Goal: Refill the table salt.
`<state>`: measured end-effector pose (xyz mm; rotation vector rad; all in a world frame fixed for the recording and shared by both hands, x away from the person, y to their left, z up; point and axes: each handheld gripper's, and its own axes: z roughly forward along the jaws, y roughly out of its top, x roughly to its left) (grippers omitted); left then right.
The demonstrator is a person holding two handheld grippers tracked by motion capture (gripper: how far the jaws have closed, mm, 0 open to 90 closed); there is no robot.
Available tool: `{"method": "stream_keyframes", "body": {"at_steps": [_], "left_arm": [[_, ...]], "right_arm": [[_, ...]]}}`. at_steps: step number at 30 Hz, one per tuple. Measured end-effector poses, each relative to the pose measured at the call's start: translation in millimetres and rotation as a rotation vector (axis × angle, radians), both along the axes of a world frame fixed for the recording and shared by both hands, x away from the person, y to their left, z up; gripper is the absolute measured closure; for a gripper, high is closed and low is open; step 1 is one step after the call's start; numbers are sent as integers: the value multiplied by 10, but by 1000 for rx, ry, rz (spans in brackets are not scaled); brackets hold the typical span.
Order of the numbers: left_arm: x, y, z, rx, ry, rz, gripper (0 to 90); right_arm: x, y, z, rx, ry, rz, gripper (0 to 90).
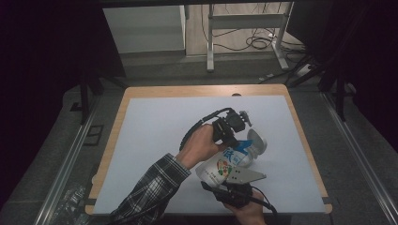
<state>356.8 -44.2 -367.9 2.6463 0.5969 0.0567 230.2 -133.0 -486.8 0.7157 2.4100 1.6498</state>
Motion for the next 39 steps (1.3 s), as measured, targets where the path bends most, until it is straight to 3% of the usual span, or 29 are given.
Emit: {"method": "stream_keyframes", "body": {"at_steps": [39], "left_arm": [[11, -10, -2, 1, 3, 0, 899]], "right_arm": [[-5, 5, 24, 19, 0, -2, 733]]}}
